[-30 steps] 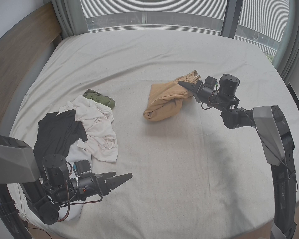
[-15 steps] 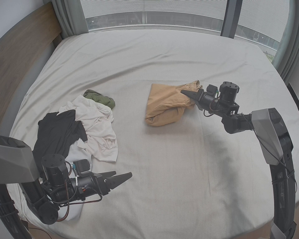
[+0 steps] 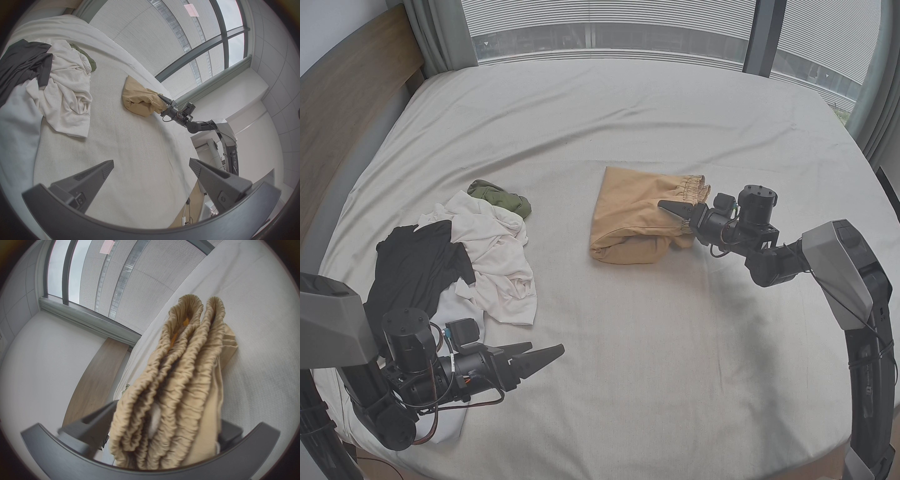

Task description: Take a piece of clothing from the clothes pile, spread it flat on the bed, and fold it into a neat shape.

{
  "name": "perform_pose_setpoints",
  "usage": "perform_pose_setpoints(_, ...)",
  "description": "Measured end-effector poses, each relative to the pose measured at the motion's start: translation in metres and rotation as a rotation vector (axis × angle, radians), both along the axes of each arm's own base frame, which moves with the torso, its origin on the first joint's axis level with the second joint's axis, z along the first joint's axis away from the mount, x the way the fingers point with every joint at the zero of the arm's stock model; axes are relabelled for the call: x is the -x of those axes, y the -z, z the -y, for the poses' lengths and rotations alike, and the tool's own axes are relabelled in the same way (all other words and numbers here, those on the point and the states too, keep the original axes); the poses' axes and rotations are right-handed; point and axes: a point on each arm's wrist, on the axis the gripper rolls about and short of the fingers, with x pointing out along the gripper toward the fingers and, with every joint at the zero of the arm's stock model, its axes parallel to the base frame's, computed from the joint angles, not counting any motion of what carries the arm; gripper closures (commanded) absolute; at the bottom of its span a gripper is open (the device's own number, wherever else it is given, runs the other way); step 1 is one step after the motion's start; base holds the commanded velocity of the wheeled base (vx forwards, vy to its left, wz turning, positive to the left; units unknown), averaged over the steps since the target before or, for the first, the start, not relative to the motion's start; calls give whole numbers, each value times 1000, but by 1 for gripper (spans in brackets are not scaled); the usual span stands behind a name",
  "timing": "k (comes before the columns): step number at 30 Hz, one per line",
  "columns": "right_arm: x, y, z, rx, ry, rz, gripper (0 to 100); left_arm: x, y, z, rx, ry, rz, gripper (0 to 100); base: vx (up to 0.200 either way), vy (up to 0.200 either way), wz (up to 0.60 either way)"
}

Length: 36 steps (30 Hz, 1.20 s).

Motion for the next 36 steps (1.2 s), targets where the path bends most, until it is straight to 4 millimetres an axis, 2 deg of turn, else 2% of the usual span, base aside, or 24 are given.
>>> perform_pose_setpoints(7, 21, 10, 6, 71, 13, -39, 0, 0, 0, 0, 0, -1, 1, 0, 0, 0, 0)
perform_pose_setpoints(8, 31, 11, 9, 96, 19, -55, 0, 0, 0, 0, 1, -1, 2, 0, 0, 0, 0)
perform_pose_setpoints(23, 124, 15, 46, 267, 86, -121, 0, 0, -2, 0, 9, -2, -1, 0, 0, 0, 0)
perform_pose_setpoints(29, 160, -4, 53, 271, 103, -65, 0, 8, -13, 2, 53, 9, -1, 0, 0, 0, 0)
perform_pose_setpoints(36, 219, -41, 58, 260, 97, 23, 0, 36, -42, 1, 108, 51, 60, 0, 0, 0, 0)
